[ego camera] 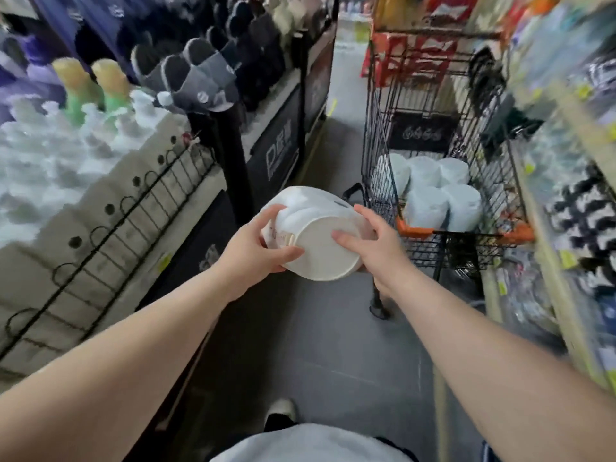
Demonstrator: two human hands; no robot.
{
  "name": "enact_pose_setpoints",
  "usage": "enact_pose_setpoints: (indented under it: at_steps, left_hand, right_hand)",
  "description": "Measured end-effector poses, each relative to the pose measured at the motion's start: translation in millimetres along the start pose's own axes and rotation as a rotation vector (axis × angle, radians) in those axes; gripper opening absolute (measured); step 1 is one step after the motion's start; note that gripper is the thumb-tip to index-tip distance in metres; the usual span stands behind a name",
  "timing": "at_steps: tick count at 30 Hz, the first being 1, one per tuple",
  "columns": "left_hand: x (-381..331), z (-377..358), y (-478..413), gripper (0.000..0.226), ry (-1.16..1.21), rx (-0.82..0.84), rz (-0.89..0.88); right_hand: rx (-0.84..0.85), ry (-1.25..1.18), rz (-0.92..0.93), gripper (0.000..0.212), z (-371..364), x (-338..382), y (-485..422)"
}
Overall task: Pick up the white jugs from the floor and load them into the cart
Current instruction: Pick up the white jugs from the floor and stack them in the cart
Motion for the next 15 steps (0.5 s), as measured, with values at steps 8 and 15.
enact_pose_setpoints:
  at_steps: [8,15]
  left_hand:
    - [-67.8,-54.4,-153.3,0.066,-0.157,0.255,-0.144]
    - [-133.0,-136.9,-289.7,0.072,-0.248,0.373,-0.217]
  right_hand:
    - [-0.328,-0.058,0.069,0.078,76.2,39.0,-90.6]
    - [-0.489,-0.125,0.045,0.069,164.2,69.9,-188.8]
Point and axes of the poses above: each hand's wrist, its own y-axis away from the middle knuckle, its own z-axis out of the back of the hand, x = y × z, the point moved 8 cm from there along -y, towards the middle knuckle, and after that the axes turned 13 degrees about -y, right-handed, at the moved point
